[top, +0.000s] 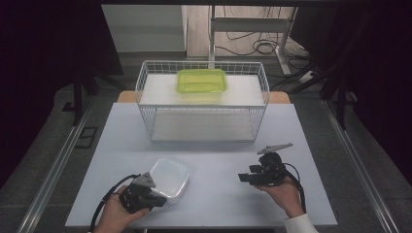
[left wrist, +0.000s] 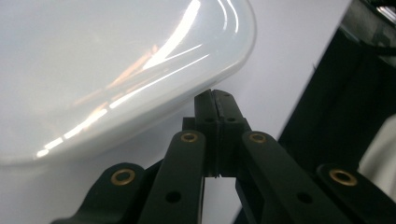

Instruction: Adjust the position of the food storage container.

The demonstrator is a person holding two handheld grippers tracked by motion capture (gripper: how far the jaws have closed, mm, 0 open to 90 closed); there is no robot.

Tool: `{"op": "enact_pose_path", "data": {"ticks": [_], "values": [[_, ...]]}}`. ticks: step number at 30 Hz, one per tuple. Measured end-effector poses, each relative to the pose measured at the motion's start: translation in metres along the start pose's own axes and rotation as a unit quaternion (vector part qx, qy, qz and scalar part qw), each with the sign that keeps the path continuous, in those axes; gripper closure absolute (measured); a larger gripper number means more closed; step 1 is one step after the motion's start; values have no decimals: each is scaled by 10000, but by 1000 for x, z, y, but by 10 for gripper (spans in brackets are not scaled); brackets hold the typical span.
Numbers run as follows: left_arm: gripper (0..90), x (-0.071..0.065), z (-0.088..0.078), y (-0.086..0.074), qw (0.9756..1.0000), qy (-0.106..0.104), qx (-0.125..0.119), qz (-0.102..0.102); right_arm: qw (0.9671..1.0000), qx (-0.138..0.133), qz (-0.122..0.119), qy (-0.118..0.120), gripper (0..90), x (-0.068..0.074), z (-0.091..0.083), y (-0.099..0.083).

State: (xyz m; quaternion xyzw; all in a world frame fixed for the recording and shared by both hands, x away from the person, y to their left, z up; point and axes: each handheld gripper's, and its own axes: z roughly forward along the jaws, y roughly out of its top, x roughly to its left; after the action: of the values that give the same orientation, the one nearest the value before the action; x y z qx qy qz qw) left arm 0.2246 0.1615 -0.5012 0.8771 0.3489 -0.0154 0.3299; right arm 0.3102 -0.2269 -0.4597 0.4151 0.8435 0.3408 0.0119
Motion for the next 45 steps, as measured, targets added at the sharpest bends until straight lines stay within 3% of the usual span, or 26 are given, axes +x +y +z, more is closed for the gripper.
{"op": "enact_pose_path", "data": {"ticks": [7,11,13,15,16,18,21,23,25,27,31,36,45], "values": [[894,-6,11,11,9999,97,-48,-37,10000,-22,2,5,371,0,-2,0],[894,-7,-4,6,9995,140,-262,-83,10000,-47,2,-17,372,-1,-3,-1],[894,-1,-21,0,9984,213,-480,-208,10000,-64,15,-17,371,-1,-5,-1],[895,12,-40,-10,9952,300,-792,-492,9999,-102,20,-25,372,-1,-6,-1],[895,12,-40,-10,9952,300,-792,-492,9999,-102,20,-25,372,-1,-6,-1],[895,25,-54,-20,9906,476,-1022,-769,9999,-108,16,-42,371,-2,-6,-1],[895,39,-61,-29,9863,846,-1049,-948,9999,-97,27,-59,371,-2,-6,-1],[896,52,-61,-36,9832,924,-1047,-1174,9999,-97,24,-70,371,-2,-5,-1],[897,61,-57,-40,9818,987,-963,-1309,9999,-85,14,-89,371,-3,-4,-1],[897,66,-52,-39,9819,975,-877,-1364,9999,-78,25,-88,371,-2,-4,-1],[897,68,-38,-31,9857,897,-640,-1276,9999,-61,18,-99,371,-2,-3,-1],[897,61,-28,-22,9889,734,-565,-1163,9999,-71,16,-126,371,-3,-5,-2],[898,54,-14,-9,9917,646,-456,-1013,9999,-80,19,-142,371,-3,-5,-1]]}}
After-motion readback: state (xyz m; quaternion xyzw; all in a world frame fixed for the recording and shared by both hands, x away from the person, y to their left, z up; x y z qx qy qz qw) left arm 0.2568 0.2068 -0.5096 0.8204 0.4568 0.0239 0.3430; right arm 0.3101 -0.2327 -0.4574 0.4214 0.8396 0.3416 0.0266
